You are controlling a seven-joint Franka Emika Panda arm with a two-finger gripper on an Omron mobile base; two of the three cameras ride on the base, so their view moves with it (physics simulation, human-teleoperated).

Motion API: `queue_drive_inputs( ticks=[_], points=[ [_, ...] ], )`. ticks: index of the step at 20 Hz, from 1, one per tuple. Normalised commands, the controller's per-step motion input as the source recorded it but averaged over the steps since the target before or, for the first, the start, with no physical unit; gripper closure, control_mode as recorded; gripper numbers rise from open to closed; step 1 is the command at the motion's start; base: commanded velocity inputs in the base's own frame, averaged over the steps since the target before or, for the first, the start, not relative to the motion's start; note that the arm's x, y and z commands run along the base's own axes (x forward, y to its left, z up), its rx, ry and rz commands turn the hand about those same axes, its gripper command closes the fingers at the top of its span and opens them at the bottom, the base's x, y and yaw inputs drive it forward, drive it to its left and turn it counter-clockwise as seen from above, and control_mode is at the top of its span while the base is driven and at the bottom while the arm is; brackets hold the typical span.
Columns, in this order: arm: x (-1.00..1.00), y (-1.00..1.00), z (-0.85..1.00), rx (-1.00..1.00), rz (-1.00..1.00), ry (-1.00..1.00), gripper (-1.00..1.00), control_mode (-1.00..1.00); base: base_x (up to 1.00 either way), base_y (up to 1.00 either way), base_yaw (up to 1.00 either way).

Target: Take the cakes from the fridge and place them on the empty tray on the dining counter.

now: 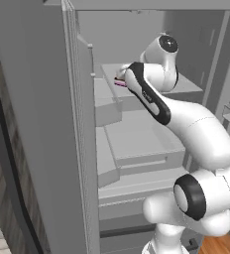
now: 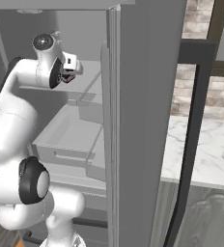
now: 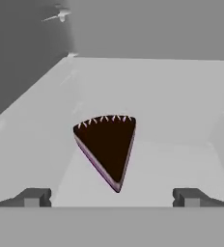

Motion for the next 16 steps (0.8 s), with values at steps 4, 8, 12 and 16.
queue_drive_inputs(
  ticks=[4,8,12,16],
  points=[
    [0.61,0.0,-0.19,0.0,0.05,0.09,-1.0,-1.0,0.0,0.0,0.0],
    [0.47,0.0,-0.03,0.0,0.07,0.03,-1.0,-1.0,0.0,0.0,0.0],
    [0.25,0.04,-0.03,0.0,0.05,0.01,-1.0,-1.0,0.0,0.0,0.0],
    [0.01,0.09,-0.02,-0.03,0.02,0.0,-1.0,-1.0,0.0,0.0,0.0]
  ],
)
